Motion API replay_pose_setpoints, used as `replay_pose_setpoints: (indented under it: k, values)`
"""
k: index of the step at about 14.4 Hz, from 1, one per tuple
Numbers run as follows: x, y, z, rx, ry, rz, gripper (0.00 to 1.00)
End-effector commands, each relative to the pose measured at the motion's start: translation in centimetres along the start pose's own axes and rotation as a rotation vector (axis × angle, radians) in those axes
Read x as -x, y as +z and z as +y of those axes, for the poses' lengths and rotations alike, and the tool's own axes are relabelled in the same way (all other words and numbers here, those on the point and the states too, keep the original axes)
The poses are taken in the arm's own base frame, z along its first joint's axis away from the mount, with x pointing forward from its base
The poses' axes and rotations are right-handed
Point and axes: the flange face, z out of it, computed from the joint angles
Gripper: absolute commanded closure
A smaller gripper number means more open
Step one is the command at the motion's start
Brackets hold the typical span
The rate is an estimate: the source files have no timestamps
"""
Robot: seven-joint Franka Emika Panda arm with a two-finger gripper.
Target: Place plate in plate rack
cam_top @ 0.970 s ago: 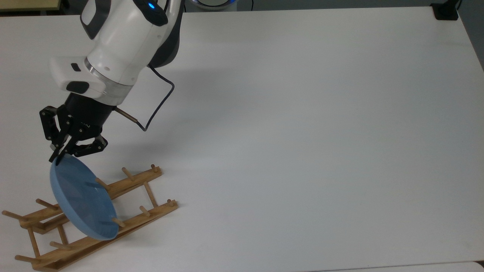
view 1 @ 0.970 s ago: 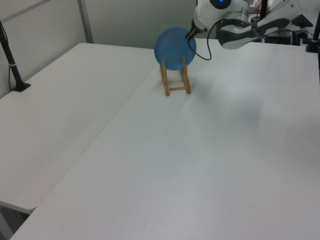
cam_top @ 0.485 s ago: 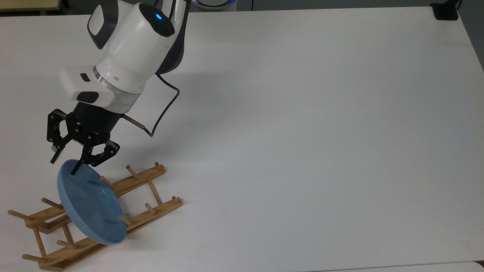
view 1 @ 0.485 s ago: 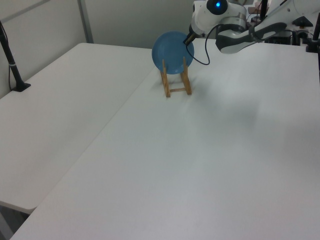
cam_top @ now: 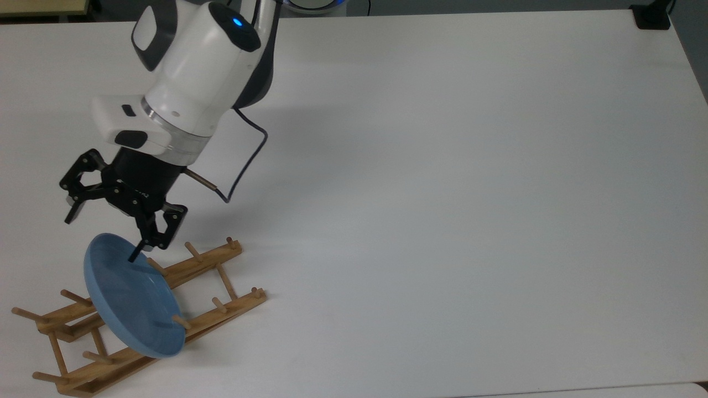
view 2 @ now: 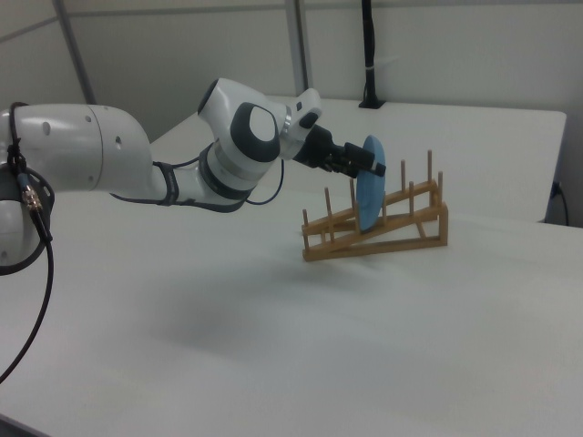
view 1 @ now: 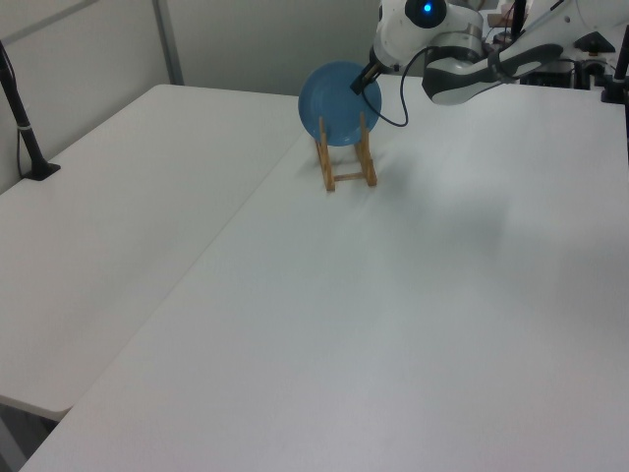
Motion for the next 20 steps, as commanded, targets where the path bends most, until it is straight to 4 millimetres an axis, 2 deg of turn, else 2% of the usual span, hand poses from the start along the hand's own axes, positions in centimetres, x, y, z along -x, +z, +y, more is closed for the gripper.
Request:
replay_pose_setpoints:
  k: [1, 2, 5, 7, 9, 11, 14, 16, 18, 20]
  values:
    - [-2.2, -4.1, -1.4, -0.080, 0.143, 0.020, 0.00]
    - [-2.8, -5.7, -1.1, -0.113, 0.200, -0.002, 0.00]
    - [-2.5, -9.6, -1.6, -0.164, 0.283, -0.144, 0.00]
    - [-1.2, -11.9, -3.0, -0.187, 0.287, -0.249, 0.00]
    - [1.1, -14.6, -3.8, -0.215, 0.278, -0.383, 0.00]
    - [3.1, -17.2, -4.1, -0.244, 0.181, -0.490, 0.00]
    - [4.0, -20.3, -0.9, -0.375, -0.018, -0.661, 0.00]
    - [4.0, -22.1, 2.1, -0.500, -0.081, -0.722, 0.00]
    - [3.8, -23.0, 3.7, -0.524, -0.051, -0.740, 0.00]
    - [3.6, -22.5, 4.6, -0.514, -0.021, -0.742, 0.00]
